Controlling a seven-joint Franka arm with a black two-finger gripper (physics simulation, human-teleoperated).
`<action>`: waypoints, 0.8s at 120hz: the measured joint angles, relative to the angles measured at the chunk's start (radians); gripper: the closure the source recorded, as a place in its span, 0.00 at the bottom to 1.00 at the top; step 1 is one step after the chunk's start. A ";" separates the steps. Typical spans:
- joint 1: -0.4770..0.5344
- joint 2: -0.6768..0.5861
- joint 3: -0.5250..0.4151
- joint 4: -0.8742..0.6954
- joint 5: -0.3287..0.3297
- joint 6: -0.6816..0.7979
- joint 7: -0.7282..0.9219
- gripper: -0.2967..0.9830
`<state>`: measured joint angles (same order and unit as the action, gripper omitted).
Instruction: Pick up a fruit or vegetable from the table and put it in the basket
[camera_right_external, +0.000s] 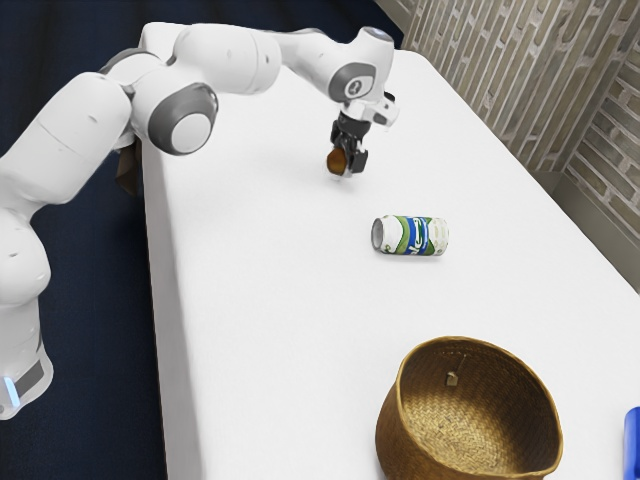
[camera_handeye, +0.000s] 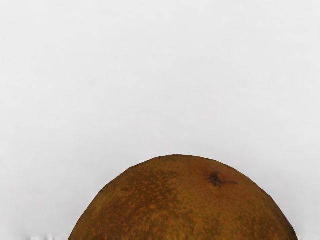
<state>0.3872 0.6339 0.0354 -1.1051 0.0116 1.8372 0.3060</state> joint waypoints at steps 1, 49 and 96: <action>-0.005 -0.011 0.000 0.000 0.001 -0.001 0.000 0.59; -0.536 -0.307 -0.004 0.008 0.051 -0.103 0.012 0.66; -0.902 -0.233 -0.003 0.000 0.058 -0.046 0.023 0.66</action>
<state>-0.5146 0.4009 0.0321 -1.1049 0.0694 1.7914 0.3290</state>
